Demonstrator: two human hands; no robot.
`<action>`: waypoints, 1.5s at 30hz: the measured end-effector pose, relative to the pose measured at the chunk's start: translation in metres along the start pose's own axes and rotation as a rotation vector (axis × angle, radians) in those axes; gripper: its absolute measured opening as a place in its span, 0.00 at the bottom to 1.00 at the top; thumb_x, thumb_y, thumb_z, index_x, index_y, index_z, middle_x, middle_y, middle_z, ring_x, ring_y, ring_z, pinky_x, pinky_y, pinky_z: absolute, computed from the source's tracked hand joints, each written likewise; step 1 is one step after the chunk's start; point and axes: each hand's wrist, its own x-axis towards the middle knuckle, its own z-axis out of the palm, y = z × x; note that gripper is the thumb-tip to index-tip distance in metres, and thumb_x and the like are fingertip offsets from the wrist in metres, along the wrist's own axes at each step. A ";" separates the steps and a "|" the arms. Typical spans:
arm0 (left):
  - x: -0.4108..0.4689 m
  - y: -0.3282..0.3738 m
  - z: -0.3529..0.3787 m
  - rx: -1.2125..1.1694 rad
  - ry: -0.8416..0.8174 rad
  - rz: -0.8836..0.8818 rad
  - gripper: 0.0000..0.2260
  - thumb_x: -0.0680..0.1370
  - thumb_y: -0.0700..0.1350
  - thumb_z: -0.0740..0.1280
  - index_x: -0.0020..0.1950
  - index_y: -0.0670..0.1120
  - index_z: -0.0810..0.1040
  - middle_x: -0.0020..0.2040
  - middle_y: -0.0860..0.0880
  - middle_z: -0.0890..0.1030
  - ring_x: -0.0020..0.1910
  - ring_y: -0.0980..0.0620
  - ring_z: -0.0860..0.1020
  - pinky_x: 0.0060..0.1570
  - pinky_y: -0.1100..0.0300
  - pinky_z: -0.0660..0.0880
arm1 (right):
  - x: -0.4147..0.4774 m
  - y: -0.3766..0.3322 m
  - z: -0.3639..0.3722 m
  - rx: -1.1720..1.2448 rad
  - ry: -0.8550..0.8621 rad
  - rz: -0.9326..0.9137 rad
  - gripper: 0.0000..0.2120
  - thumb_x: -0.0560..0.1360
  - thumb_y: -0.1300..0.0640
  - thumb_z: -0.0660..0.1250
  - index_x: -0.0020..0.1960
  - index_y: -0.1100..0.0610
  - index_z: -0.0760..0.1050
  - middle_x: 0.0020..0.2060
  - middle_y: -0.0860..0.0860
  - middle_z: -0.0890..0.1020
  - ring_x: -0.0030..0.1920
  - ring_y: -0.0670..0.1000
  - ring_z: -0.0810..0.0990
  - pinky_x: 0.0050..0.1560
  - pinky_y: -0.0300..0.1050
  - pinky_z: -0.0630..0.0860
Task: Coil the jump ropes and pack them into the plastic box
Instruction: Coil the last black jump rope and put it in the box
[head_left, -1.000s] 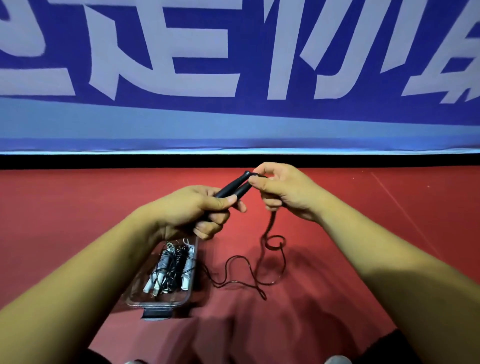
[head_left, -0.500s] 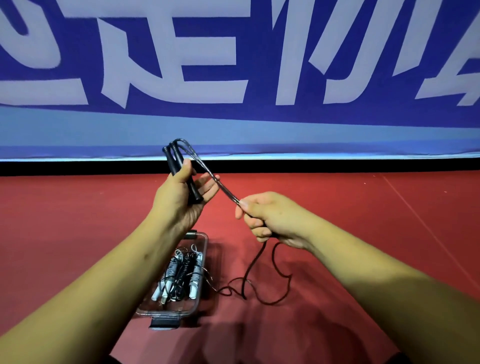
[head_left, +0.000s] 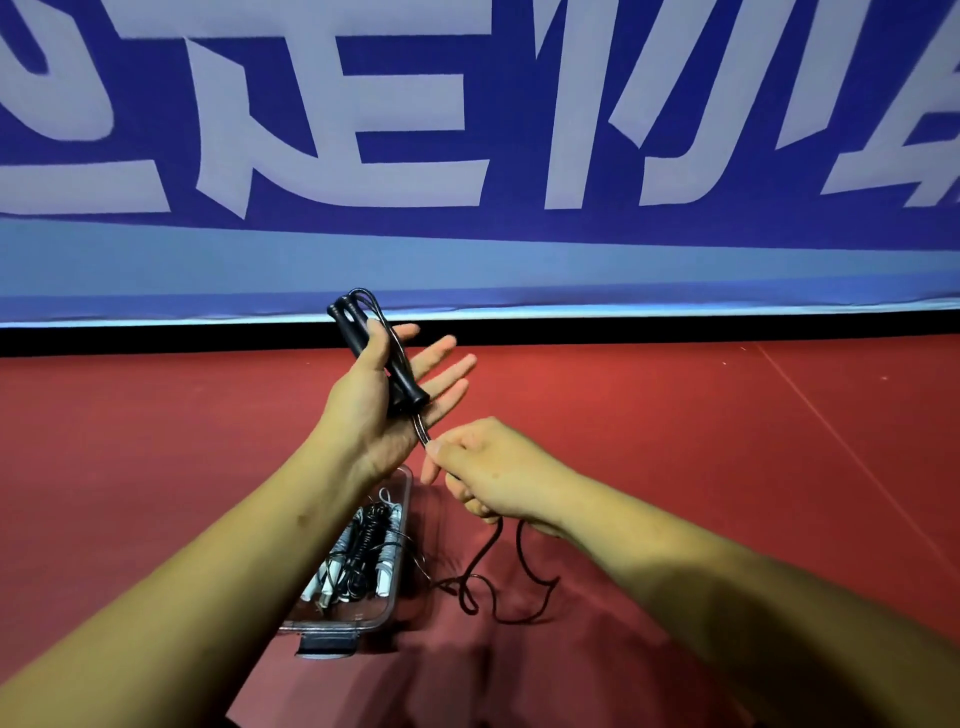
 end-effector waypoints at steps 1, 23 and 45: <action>0.000 0.000 0.001 0.003 0.010 0.005 0.17 0.82 0.60 0.57 0.53 0.48 0.75 0.35 0.50 0.81 0.35 0.50 0.83 0.32 0.60 0.78 | -0.001 -0.001 -0.001 -0.016 -0.004 -0.014 0.15 0.82 0.58 0.56 0.40 0.59 0.75 0.18 0.44 0.67 0.20 0.46 0.63 0.25 0.39 0.61; 0.015 0.012 -0.026 1.265 -0.180 -0.016 0.05 0.81 0.38 0.63 0.47 0.43 0.69 0.29 0.45 0.68 0.21 0.51 0.67 0.24 0.62 0.65 | -0.024 -0.034 -0.096 -0.458 0.107 -0.240 0.03 0.73 0.61 0.73 0.44 0.61 0.83 0.22 0.41 0.75 0.23 0.40 0.69 0.28 0.28 0.63; -0.003 -0.002 -0.036 1.913 -0.409 -0.133 0.06 0.76 0.37 0.67 0.44 0.46 0.72 0.30 0.50 0.74 0.20 0.58 0.69 0.22 0.66 0.65 | -0.008 -0.020 -0.118 -0.883 0.105 -0.275 0.04 0.74 0.56 0.71 0.46 0.54 0.84 0.32 0.41 0.80 0.34 0.38 0.75 0.36 0.30 0.68</action>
